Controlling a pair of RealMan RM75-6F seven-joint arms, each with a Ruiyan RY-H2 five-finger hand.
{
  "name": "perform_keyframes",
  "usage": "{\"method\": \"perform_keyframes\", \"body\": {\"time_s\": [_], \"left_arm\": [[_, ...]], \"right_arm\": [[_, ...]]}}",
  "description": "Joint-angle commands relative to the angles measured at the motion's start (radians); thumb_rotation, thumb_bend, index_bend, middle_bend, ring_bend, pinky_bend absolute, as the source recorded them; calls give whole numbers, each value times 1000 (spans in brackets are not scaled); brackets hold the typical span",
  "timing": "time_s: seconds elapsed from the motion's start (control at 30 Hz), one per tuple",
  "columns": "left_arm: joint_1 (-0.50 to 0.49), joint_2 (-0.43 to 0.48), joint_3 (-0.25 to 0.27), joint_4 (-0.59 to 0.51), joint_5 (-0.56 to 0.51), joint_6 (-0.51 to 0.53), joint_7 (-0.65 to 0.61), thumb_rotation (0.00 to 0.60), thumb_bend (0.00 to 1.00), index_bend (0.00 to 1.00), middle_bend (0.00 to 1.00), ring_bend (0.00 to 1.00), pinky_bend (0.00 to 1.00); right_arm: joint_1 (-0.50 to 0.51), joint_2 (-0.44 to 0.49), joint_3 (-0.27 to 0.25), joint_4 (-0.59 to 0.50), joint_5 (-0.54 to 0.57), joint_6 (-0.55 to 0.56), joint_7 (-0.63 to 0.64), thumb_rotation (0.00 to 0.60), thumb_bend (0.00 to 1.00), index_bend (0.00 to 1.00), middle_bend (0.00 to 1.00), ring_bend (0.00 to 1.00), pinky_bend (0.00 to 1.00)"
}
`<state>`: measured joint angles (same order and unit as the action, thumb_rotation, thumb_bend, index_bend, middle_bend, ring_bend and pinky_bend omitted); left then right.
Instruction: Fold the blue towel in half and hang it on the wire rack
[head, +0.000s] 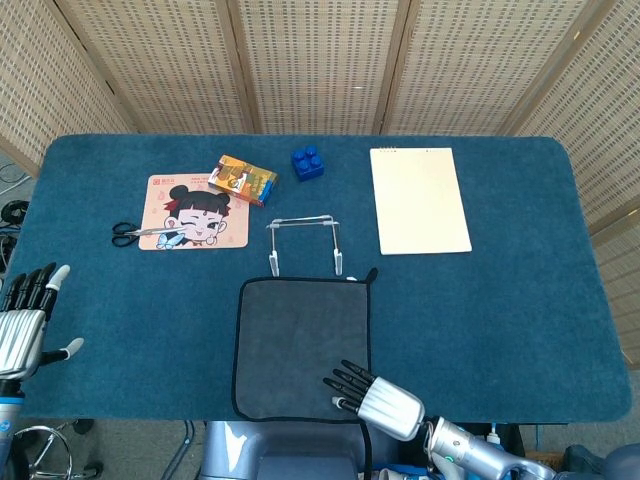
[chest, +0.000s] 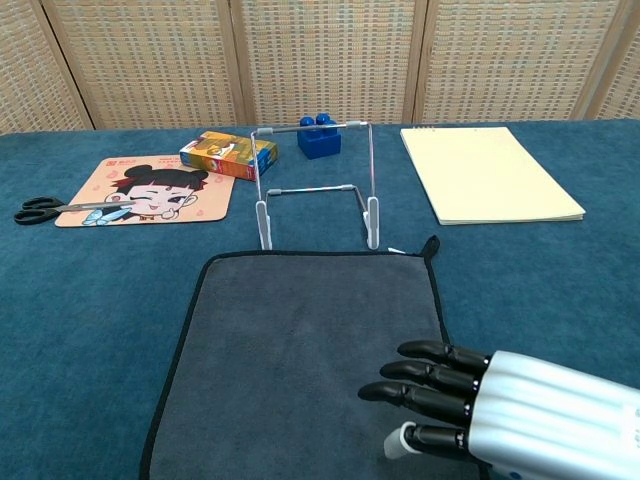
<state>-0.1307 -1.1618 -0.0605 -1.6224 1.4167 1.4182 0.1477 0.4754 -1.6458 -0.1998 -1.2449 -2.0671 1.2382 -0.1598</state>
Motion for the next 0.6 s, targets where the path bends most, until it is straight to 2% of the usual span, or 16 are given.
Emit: {"method": "perform_keyframes", "body": {"time_s": [0.03,0.6], "left_arm": [[0,0,0,0,-1,-1,0,600,176,0,0,0,0],[-2,-1,1,0,-4,-2,5,600,174,0,0,0,0]], "right_arm": [[6,-7,5,-7,10,-9,-11,600,0,252,75,0,0],[25,-21,12,-13,55,-28,-39,600,0,280,85,0,0]]}}
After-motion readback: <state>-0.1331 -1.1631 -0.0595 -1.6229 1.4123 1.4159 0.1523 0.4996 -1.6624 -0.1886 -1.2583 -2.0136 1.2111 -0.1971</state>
